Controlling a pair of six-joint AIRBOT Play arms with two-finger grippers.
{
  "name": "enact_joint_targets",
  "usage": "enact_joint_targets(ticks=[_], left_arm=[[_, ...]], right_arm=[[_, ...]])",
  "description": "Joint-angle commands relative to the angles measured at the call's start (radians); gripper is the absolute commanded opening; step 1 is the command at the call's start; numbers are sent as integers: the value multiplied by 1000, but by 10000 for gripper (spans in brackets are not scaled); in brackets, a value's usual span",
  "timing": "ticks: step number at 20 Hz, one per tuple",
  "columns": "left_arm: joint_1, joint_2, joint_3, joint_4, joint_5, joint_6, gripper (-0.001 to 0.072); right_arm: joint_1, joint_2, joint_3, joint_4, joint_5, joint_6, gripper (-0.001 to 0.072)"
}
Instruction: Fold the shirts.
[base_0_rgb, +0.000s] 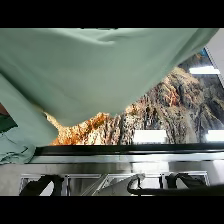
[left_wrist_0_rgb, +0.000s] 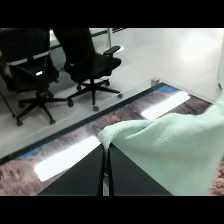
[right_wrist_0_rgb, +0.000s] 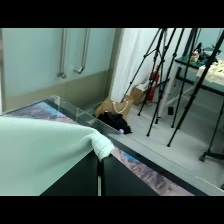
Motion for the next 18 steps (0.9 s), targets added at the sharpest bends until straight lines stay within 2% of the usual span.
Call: enact_joint_targets(ticks=[1,5,8,11,15,16,17,18], left_arm=[[-1,-81,-54,30,11,-4,10],[-57,-328,-192,31,89,65,11],[-90,-556,-236,31,175,101,11],[-98,-805,-181,29,239,97,11],[-87,-1036,-18,30,163,19,22],[-76,-1067,25,30,122,-1,361],[-64,-1083,55,30,86,-31,705],[-43,-1081,66,31,44,-54,696]], right_arm=[[0,-81,12,-31,7,-14,17],[0,-330,-19,-30,63,-2,17],[0,-564,-82,-30,50,-2,17],[2,-801,-105,-30,5,-2,17],[14,-1017,-105,-30,-3,41,18],[14,-1035,-105,-30,0,55,48],[11,-1040,-105,-31,4,68,199],[2,-1034,-105,-32,16,81,254]])
